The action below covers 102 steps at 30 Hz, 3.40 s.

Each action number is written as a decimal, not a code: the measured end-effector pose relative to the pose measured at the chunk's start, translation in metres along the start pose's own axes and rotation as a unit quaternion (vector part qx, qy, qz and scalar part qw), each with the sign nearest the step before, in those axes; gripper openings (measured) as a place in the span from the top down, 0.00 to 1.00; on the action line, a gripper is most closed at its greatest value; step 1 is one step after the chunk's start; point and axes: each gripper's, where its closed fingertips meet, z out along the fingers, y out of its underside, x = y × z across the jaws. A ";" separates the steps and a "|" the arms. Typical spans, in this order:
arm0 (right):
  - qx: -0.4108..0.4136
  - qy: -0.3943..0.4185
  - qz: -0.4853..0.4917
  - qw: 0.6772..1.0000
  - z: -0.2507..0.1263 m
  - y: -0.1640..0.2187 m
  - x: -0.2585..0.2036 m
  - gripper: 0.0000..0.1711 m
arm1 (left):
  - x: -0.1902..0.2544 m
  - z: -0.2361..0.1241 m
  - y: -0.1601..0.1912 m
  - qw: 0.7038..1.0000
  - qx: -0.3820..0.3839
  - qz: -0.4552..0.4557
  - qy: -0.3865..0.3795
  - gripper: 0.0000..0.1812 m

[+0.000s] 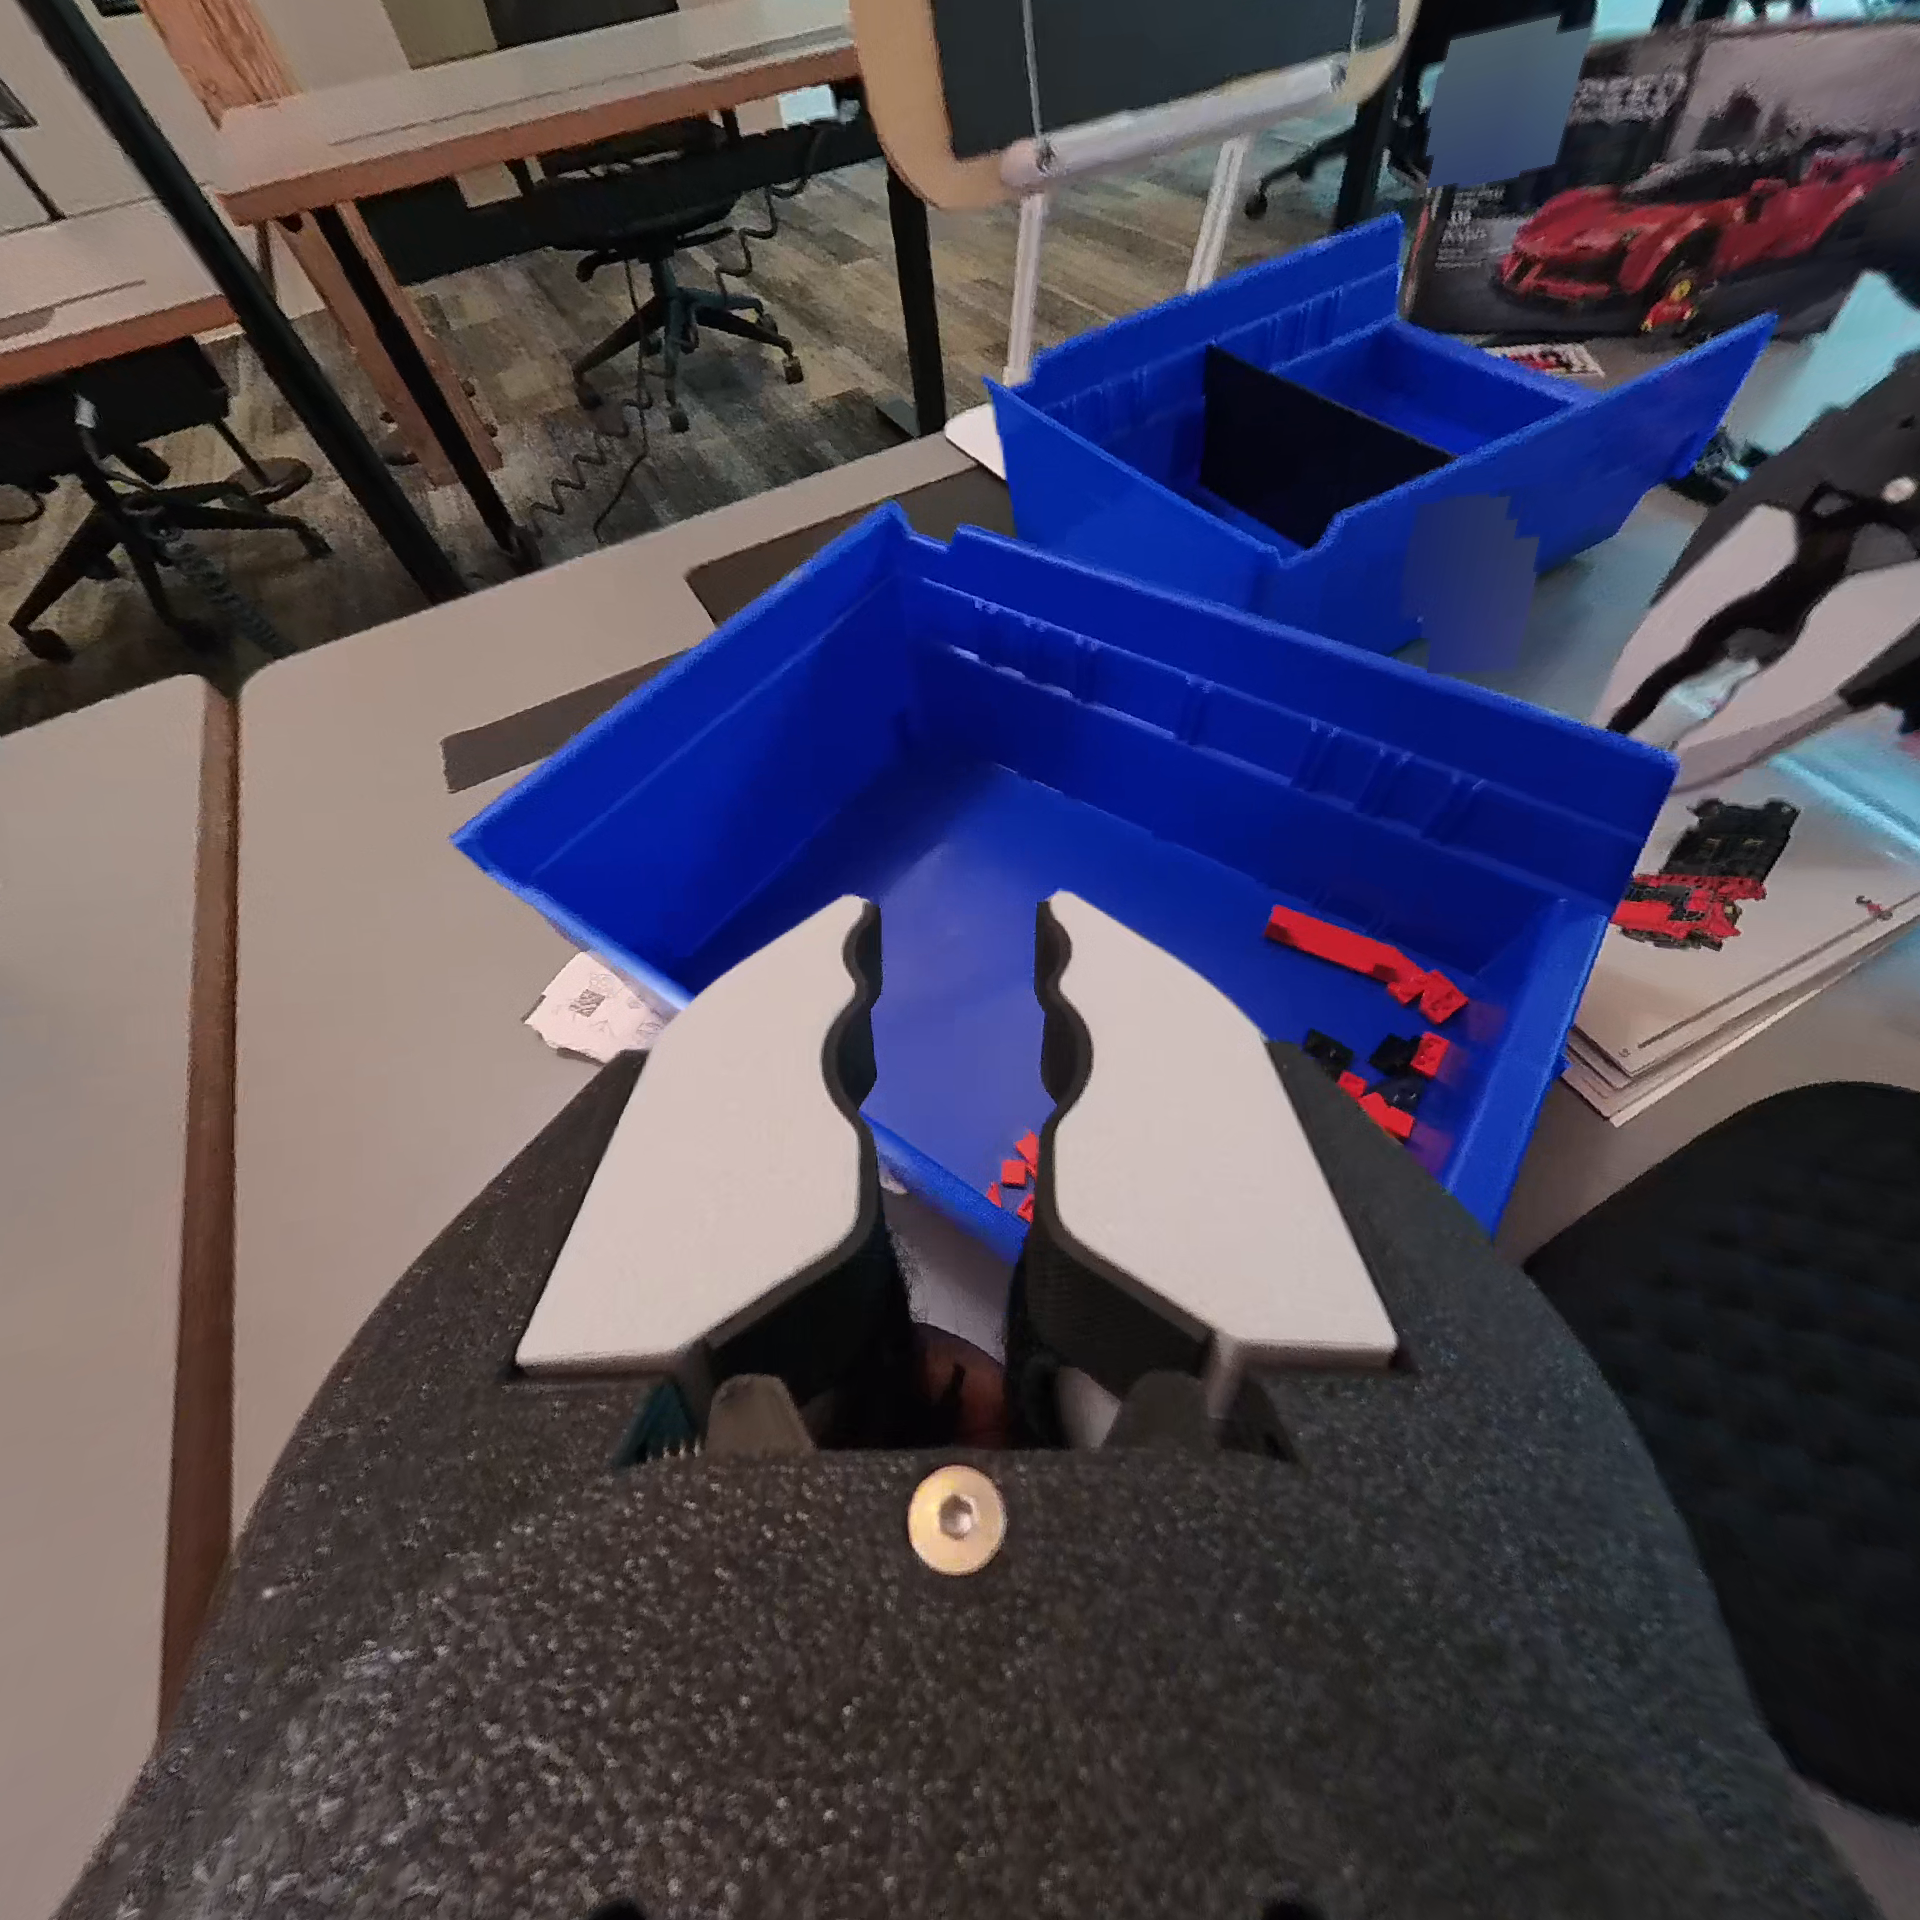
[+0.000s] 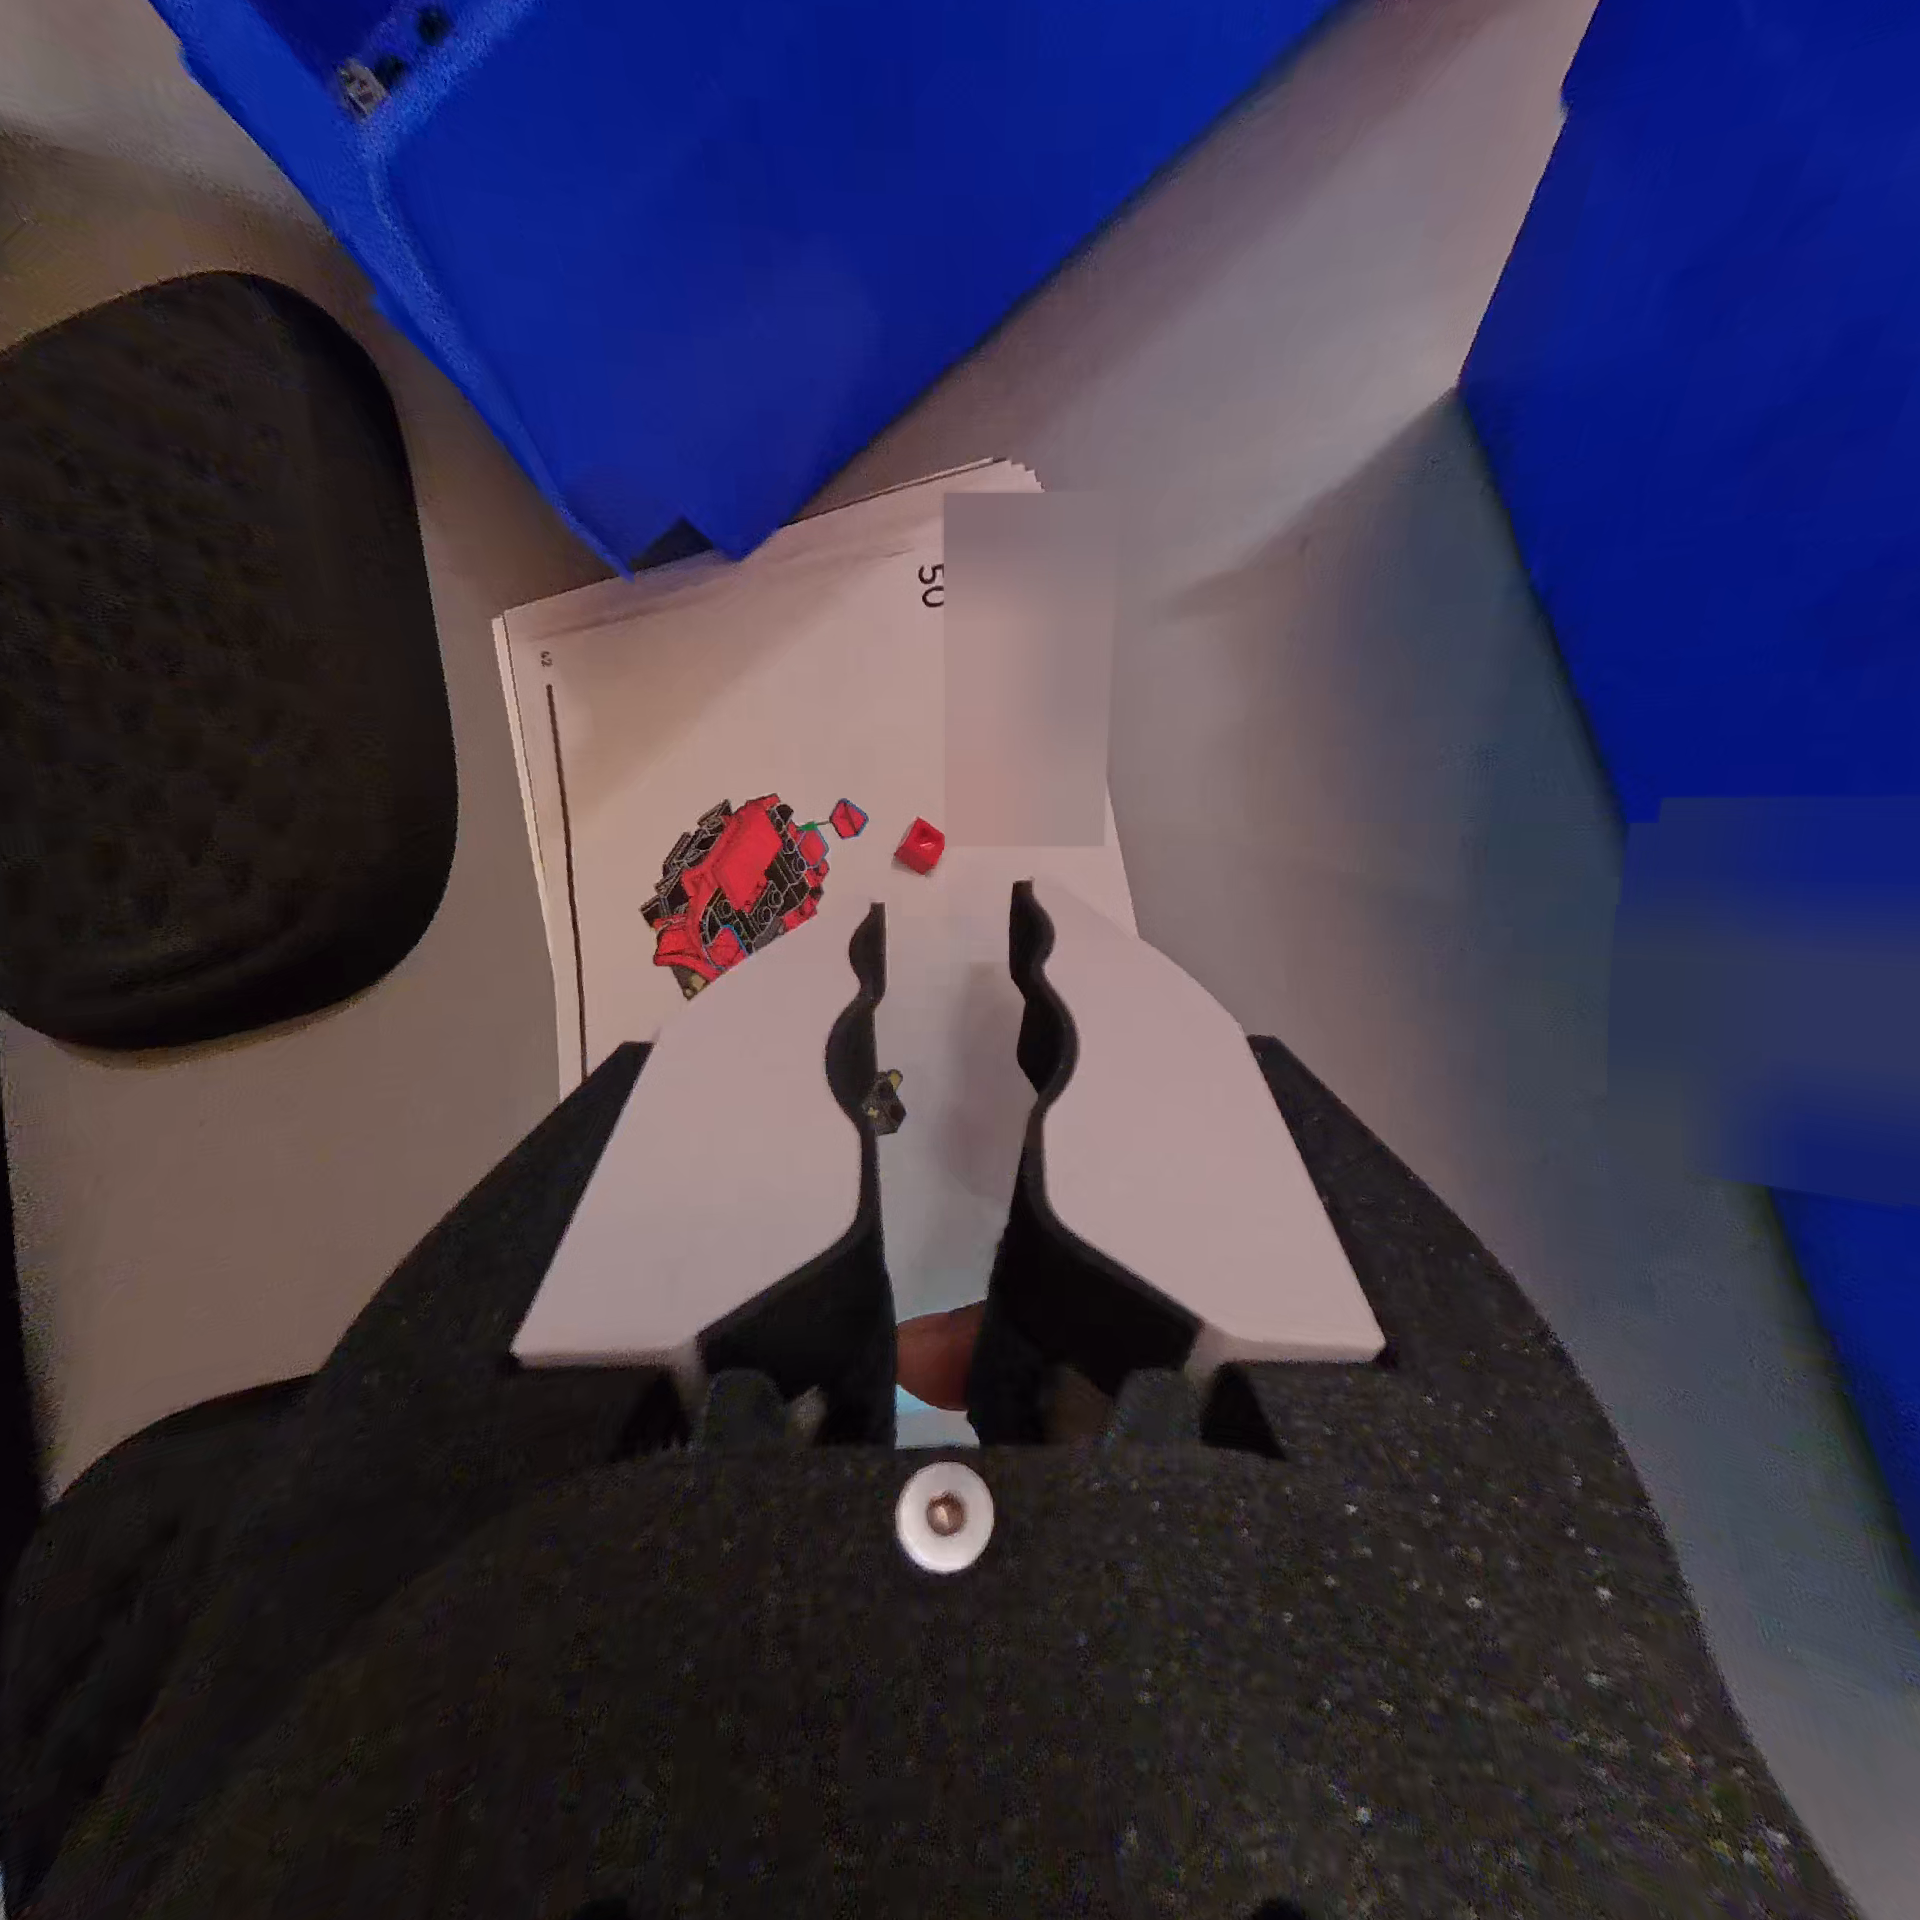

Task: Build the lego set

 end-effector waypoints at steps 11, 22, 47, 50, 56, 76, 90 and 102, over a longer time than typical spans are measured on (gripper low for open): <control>0.010 0.071 -0.085 0.994 -0.037 -0.042 0.004 0.91 | -0.027 -0.011 -0.008 0.999 0.030 -0.020 -0.037 0.85; 0.136 0.097 0.035 0.985 -0.047 -0.009 0.014 0.95 | -0.010 -0.004 -0.016 0.999 0.032 0.000 -0.013 0.85; 0.070 -0.134 -0.291 0.945 0.010 -0.175 -0.061 0.85 | -0.039 -0.019 0.006 0.998 0.011 -0.025 -0.059 0.85; 0.026 -0.167 -0.329 0.929 0.037 -0.183 -0.071 0.87 | -0.051 -0.034 0.001 0.995 0.058 -0.061 -0.061 0.85; -0.098 -0.201 -0.395 0.891 0.077 -0.168 -0.083 0.88 | -0.081 -0.057 0.013 0.984 0.093 -0.115 -0.099 0.86; -0.218 -0.185 -0.358 0.889 0.136 -0.153 -0.086 0.97 | -0.102 -0.074 0.023 0.972 0.124 -0.165 -0.112 0.86; -0.188 -0.219 -0.369 0.884 0.153 -0.165 -0.094 0.78 | -0.102 -0.071 0.024 0.973 0.119 -0.161 -0.113 0.86; -0.155 -0.185 -0.379 0.894 0.179 -0.183 -0.099 0.96 | -0.100 -0.069 0.023 0.975 0.115 -0.156 -0.110 0.86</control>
